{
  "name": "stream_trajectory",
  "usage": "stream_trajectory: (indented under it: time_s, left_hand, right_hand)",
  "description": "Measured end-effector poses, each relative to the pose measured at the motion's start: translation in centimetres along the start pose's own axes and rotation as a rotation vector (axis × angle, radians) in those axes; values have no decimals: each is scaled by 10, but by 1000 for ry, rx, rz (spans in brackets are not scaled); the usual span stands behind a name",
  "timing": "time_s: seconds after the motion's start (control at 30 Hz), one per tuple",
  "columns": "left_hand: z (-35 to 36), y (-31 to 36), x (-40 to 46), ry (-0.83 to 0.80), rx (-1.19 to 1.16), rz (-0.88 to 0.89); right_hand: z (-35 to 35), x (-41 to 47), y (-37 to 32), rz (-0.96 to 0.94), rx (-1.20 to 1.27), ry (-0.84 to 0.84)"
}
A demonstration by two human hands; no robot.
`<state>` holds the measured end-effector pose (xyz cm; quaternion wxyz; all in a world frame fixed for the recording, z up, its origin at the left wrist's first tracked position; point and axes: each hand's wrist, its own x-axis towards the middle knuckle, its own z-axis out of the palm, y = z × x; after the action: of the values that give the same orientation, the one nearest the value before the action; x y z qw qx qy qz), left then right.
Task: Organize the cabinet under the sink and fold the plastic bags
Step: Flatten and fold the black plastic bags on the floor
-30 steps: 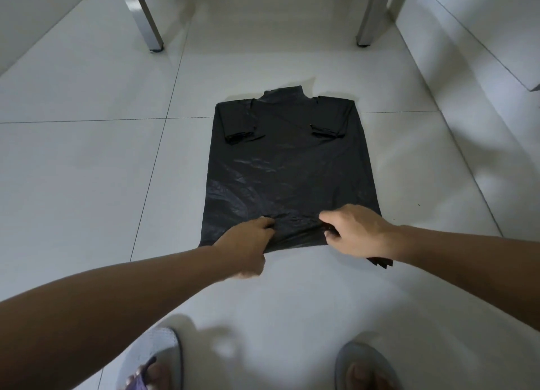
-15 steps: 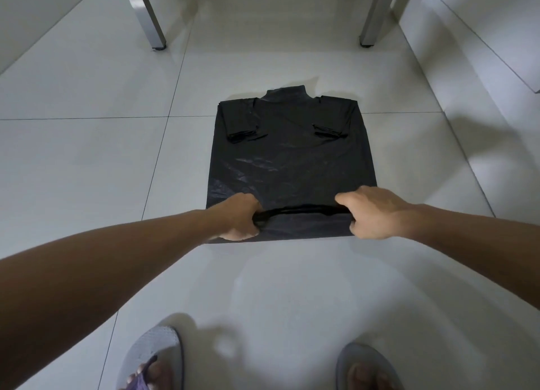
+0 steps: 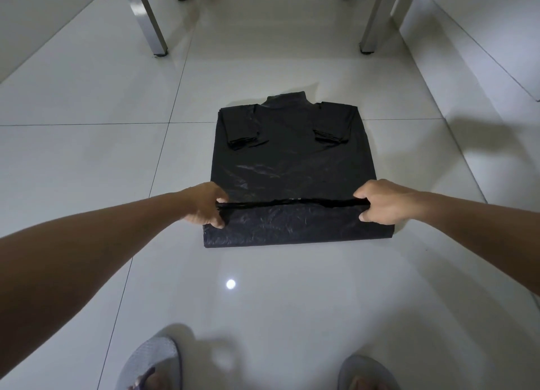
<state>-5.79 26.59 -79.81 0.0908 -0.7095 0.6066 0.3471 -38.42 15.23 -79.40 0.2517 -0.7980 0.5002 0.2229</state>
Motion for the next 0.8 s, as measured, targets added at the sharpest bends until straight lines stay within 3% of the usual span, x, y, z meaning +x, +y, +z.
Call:
stream_trajectory:
  time_s: [0.17, 0.4, 0.63, 0.8]
  left_hand:
    - [3, -9, 3, 5, -79, -33]
    - [6, -9, 10, -201, -110, -70]
    - [6, -9, 20, -100, 121, -21]
    - [-5, -4, 29, -227, 106, -16]
  right_hand:
    - [-3, -1, 0, 2, -13, -66]
    - [-5, -4, -8, 7, -115, -231]
    - [-7, 7, -6, -24, -93, -203]
    - [-13, 16, -9, -12, -131, -286]
